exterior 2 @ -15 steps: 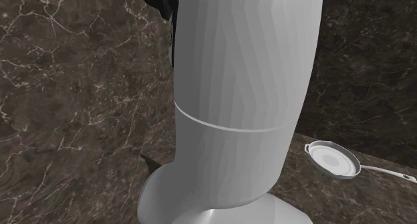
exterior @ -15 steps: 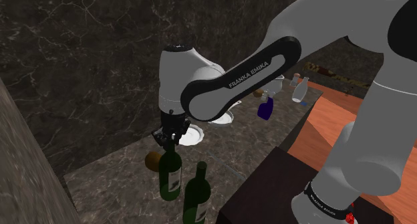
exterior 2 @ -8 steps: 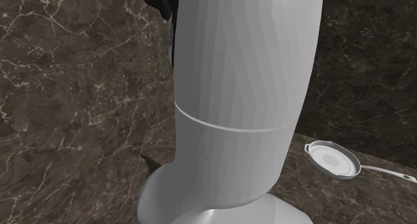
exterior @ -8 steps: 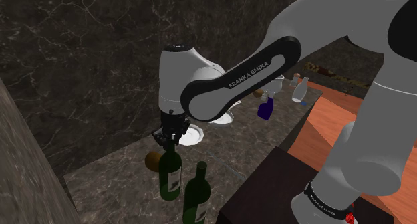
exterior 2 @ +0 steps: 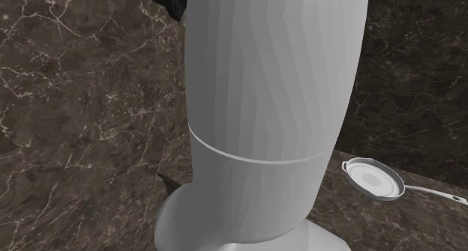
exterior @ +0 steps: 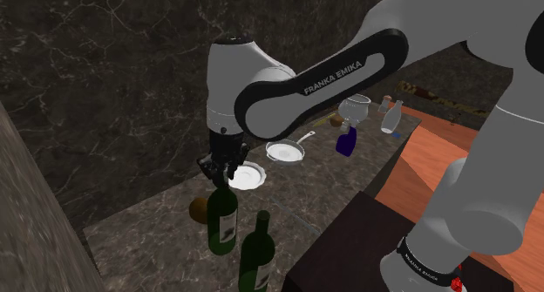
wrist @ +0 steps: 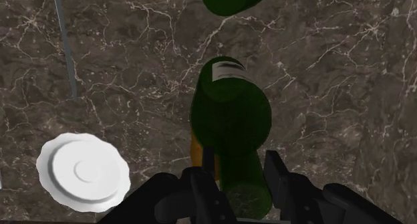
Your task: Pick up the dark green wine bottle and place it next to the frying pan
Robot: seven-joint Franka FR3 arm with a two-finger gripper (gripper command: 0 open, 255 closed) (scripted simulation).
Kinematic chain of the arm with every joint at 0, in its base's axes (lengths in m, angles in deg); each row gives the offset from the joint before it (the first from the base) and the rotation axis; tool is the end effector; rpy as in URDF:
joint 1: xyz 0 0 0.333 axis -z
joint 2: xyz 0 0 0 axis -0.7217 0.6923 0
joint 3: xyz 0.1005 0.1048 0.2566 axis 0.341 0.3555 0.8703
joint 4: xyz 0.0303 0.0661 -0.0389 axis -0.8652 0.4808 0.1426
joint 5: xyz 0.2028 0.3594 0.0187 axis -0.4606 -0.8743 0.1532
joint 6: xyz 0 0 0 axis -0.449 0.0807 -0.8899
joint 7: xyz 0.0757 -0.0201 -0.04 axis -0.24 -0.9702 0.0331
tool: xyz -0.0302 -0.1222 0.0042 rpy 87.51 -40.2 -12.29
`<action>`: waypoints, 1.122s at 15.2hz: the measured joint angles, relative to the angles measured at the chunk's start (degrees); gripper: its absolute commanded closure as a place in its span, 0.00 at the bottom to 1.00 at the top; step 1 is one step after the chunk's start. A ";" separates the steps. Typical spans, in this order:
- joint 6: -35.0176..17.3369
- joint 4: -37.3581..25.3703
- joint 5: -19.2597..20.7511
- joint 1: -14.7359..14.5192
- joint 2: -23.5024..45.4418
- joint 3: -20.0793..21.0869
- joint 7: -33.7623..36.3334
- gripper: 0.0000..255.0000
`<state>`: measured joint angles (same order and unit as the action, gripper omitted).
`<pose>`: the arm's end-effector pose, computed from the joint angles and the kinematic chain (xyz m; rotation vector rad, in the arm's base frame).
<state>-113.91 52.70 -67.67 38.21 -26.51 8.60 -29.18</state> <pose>0.4764 0.3097 0.3330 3.1385 -0.0501 0.1194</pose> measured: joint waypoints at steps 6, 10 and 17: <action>4.19 -2.25 -1.44 0.16 -2.21 -0.01 -1.19 1.00; 7.18 -4.00 -2.27 0.22 -3.62 -0.06 -1.87 1.00; 12.56 -8.01 -3.16 0.37 -5.15 -0.26 -2.78 1.00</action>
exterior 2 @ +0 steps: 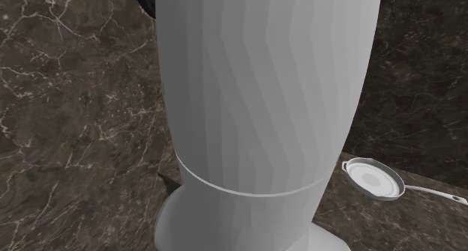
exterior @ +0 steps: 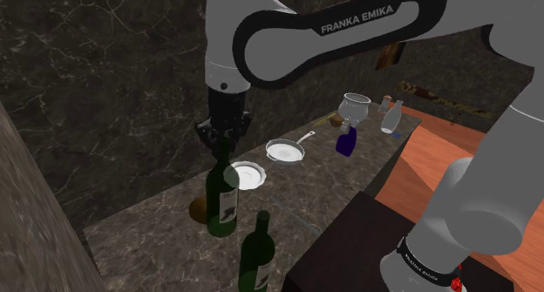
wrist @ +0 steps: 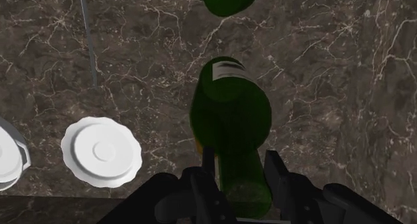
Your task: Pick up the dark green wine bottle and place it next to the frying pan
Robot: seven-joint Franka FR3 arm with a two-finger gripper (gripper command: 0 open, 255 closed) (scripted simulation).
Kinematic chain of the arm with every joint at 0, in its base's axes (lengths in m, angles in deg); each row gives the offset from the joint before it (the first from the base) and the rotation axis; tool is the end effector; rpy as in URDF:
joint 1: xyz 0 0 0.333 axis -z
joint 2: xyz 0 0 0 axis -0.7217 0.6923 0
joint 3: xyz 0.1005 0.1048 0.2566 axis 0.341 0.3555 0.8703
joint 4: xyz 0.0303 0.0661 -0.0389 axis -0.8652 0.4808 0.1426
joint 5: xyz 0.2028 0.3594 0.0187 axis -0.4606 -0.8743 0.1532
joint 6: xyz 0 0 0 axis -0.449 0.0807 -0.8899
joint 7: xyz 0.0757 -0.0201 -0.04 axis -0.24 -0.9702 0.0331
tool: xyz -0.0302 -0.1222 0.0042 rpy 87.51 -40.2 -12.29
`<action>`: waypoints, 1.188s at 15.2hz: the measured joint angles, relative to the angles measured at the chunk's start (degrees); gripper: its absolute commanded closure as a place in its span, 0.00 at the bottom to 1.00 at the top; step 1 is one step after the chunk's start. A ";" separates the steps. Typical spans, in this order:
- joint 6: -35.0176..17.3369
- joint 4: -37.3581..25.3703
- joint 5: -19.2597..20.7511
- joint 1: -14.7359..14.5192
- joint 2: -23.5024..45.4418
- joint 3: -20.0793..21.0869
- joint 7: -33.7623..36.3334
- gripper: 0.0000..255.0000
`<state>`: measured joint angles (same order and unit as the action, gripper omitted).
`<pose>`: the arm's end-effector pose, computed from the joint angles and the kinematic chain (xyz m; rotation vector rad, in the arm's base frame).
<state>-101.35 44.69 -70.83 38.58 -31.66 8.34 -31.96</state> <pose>0.4819 0.3094 0.4267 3.1386 -0.0505 0.1192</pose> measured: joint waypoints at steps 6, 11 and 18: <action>4.47 -3.41 -0.61 -0.01 -1.19 -0.06 -0.39 1.00; 8.24 -6.89 -0.79 0.04 -1.51 -0.14 -0.65 1.00; 13.65 -12.45 -0.75 0.10 -1.35 -0.19 -0.84 1.00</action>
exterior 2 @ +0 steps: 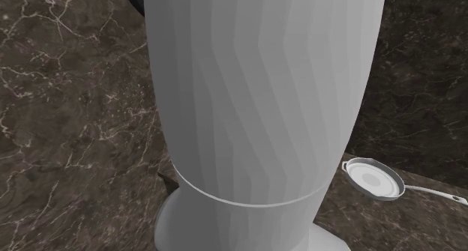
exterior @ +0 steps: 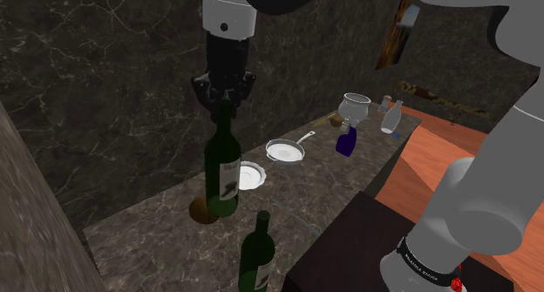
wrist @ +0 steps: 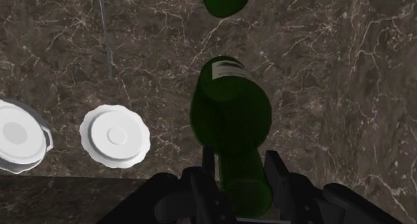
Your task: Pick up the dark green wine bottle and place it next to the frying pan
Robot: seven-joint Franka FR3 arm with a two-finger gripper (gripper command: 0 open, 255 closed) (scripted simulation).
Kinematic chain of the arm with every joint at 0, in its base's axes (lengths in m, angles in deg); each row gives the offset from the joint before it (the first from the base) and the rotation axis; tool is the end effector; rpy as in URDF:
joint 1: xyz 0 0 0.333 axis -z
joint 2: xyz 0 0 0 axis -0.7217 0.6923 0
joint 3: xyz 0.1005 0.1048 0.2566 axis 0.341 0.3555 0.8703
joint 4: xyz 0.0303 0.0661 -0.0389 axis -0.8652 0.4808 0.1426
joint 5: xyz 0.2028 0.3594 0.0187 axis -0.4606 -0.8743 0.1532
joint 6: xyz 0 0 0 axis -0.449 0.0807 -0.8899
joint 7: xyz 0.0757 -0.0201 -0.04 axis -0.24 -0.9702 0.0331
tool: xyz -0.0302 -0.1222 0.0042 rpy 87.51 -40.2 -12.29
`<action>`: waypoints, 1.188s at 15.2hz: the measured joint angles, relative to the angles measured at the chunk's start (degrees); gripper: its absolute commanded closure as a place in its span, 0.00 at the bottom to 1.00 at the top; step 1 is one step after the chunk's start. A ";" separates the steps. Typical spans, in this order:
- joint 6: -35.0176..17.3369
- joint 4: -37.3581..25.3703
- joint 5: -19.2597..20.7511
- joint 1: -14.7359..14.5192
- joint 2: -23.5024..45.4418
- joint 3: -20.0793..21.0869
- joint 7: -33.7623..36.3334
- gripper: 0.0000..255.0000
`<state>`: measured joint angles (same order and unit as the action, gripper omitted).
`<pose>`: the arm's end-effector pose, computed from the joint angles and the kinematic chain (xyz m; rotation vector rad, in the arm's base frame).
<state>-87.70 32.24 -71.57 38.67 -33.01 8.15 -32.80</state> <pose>0.4831 0.3112 0.5262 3.1387 -0.0498 0.1193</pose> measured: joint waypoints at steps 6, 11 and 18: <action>4.70 -5.02 0.13 -0.02 0.35 0.05 0.02 1.00; 8.64 -9.81 0.55 -0.12 1.31 0.21 0.22 1.00; 14.58 -17.36 1.35 -0.40 3.11 0.55 0.63 1.00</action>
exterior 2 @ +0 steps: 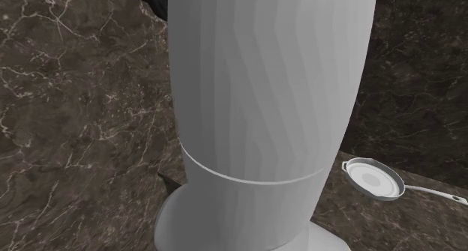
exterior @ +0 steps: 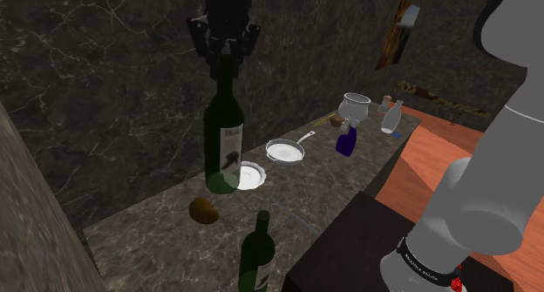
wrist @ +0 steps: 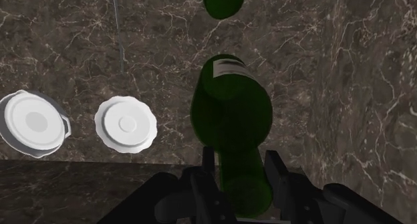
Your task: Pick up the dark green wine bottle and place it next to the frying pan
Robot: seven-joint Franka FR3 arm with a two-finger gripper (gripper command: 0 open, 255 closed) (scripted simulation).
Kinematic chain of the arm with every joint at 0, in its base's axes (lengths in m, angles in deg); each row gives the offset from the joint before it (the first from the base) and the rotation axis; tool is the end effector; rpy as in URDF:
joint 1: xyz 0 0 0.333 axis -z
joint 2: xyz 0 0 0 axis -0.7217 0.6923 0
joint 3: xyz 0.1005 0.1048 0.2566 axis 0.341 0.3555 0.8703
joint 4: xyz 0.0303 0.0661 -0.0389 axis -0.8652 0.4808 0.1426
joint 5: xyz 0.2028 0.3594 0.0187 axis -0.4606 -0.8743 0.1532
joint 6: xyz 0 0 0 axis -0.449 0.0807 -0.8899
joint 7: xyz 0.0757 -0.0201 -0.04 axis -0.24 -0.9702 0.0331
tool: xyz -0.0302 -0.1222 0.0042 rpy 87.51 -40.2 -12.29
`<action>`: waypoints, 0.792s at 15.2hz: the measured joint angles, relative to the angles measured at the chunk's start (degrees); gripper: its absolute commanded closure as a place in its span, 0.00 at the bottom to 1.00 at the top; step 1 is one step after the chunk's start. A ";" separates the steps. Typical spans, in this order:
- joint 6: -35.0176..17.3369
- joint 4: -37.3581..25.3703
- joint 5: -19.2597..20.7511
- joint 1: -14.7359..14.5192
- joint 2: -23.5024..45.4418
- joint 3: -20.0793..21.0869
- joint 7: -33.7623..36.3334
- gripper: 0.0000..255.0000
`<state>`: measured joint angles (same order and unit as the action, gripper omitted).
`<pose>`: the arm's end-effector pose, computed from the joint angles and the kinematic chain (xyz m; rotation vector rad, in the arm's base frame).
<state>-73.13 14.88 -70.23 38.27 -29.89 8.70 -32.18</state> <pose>0.4799 0.3119 0.6258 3.1388 -0.0494 0.1191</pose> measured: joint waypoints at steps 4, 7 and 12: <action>3.77 -5.52 0.92 -0.42 1.97 0.40 0.51 1.00; 6.65 -9.62 1.58 -0.70 3.33 0.61 0.70 1.00; 11.75 -17.50 3.21 -1.66 6.48 1.16 1.29 1.00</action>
<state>-61.37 -2.62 -67.02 36.62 -23.42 9.86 -30.89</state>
